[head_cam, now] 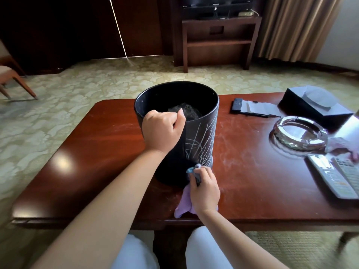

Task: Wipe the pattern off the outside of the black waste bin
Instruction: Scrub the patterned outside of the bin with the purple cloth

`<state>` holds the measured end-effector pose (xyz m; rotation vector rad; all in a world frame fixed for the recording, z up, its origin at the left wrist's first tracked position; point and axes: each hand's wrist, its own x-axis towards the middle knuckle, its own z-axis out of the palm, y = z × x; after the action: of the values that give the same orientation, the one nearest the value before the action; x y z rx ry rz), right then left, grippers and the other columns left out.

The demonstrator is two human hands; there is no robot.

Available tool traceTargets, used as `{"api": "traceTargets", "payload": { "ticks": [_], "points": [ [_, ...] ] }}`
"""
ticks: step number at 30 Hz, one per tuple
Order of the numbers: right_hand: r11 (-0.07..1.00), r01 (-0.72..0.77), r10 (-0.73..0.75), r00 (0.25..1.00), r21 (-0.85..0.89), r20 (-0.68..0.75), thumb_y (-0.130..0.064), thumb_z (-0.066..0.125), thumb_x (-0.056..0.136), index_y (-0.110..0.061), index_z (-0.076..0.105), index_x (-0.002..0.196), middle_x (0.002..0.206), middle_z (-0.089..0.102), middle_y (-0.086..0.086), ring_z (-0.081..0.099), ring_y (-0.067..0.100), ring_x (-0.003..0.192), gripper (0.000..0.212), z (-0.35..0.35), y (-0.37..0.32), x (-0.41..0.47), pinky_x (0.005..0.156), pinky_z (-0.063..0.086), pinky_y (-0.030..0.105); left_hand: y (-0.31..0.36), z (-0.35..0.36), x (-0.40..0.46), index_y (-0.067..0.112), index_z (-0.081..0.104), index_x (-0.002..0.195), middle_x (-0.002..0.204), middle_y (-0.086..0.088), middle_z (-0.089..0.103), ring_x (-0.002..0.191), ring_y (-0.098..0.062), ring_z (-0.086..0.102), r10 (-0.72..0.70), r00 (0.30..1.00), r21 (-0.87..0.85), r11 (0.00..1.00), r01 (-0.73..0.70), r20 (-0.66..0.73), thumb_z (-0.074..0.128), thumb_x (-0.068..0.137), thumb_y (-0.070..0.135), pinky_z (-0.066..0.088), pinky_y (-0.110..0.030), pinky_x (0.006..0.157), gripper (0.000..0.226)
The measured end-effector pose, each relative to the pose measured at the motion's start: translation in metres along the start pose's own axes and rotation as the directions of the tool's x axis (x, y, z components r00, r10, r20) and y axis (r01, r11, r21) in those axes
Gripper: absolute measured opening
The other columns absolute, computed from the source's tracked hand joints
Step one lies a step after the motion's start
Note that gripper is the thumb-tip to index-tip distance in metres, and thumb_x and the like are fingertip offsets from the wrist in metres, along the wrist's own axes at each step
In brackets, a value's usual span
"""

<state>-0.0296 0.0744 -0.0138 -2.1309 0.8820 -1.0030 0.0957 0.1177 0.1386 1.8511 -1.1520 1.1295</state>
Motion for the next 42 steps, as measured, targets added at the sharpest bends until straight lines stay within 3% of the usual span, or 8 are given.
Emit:
{"api": "traceTargets", "payload": {
  "ticks": [4,10,13,20,24,27,37,42],
  "points": [
    [0.984,-0.137,0.162,0.955,-0.115,0.248,-0.019,0.060,0.085,-0.018,0.063,0.086,0.093,0.058,-0.007,0.058,0.018,0.090,0.003,0.002,0.013,-0.005,0.057,0.034,0.027,0.001,-0.003,0.001,0.021,0.023,0.048,0.045,0.008,0.014,0.041,-0.018,0.013,-0.024,1.000,-0.037,0.999,0.025,0.017,0.049,0.089,0.019,0.025,-0.024,0.047,0.049],
    [0.983,0.050,-0.032,0.994,0.175,-0.104,-0.015,0.070,0.080,-0.017,0.067,0.083,0.095,0.064,-0.011,0.059,0.007,0.084,0.005,-0.010,-0.030,0.013,0.060,0.042,0.019,-0.001,-0.004,0.001,0.018,0.024,0.045,0.039,0.003,0.021,0.033,-0.022,0.024,-0.101,0.994,-0.127,0.986,0.104,0.027,0.047,0.092,0.021,0.013,-0.022,0.046,0.052],
    [0.979,0.122,-0.091,0.979,0.165,-0.185,-0.019,0.068,0.079,-0.015,0.068,0.081,0.093,0.066,-0.008,0.060,0.007,0.083,0.005,-0.009,-0.035,0.020,0.061,0.043,0.017,-0.003,-0.005,-0.001,0.005,0.043,0.041,0.036,-0.004,0.040,0.034,-0.023,0.040,-0.182,0.982,-0.169,0.967,0.189,0.055,0.044,0.094,0.025,0.021,-0.030,0.039,0.057],
    [0.977,-0.199,0.210,0.957,-0.075,0.200,-0.027,0.060,0.087,-0.023,0.067,0.091,0.097,0.061,-0.011,0.061,0.013,0.088,0.009,-0.007,-0.012,-0.004,0.060,0.033,0.024,0.000,-0.009,0.000,0.004,0.056,0.044,0.043,-0.001,0.056,0.040,-0.016,0.052,-0.236,0.969,-0.245,0.938,0.246,0.069,0.043,0.094,0.027,0.035,-0.038,0.039,0.057],
    [0.987,-0.059,0.064,0.998,0.151,-0.029,-0.023,0.067,0.083,-0.022,0.067,0.082,0.089,0.061,-0.013,0.057,0.005,0.077,0.001,-0.027,-0.060,0.021,0.057,0.040,0.024,0.001,-0.009,-0.001,0.007,0.062,0.047,0.044,0.000,0.056,0.042,-0.012,0.050,-0.265,0.963,-0.261,0.927,0.269,0.052,0.042,0.094,0.027,0.035,-0.034,0.042,0.055],
    [0.964,0.034,0.013,0.985,0.265,-0.173,-0.022,0.068,0.083,-0.020,0.068,0.083,0.089,0.062,-0.014,0.051,-0.001,0.080,0.002,-0.043,-0.089,0.045,0.059,0.036,0.009,0.003,-0.011,0.000,0.008,0.066,0.051,0.049,-0.001,0.061,0.048,-0.012,0.055,-0.287,0.956,-0.297,0.910,0.290,0.056,0.035,0.095,0.030,0.039,-0.030,0.050,0.058],
    [0.984,-0.167,0.167,0.986,0.068,0.006,-0.022,0.068,0.082,-0.020,0.069,0.087,0.091,0.066,-0.011,0.063,0.014,0.084,0.005,-0.021,-0.046,0.011,0.058,0.035,0.022,0.005,-0.013,0.002,0.009,0.066,0.052,0.051,-0.002,0.063,0.051,-0.018,0.060,-0.318,0.943,-0.308,0.892,0.333,0.098,0.028,0.095,0.035,0.041,-0.034,0.054,0.063],
    [0.977,0.069,-0.029,0.980,0.203,-0.195,-0.020,0.070,0.082,-0.018,0.070,0.086,0.092,0.066,-0.009,0.056,0.005,0.080,0.004,-0.050,-0.093,0.049,0.056,0.034,0.016,0.002,-0.012,0.001,0.007,0.064,0.054,0.052,-0.003,0.062,0.051,-0.020,0.059,-0.298,0.951,-0.302,0.902,0.309,0.081,0.026,0.097,0.030,0.042,-0.034,0.052,0.062]
  ]
}}
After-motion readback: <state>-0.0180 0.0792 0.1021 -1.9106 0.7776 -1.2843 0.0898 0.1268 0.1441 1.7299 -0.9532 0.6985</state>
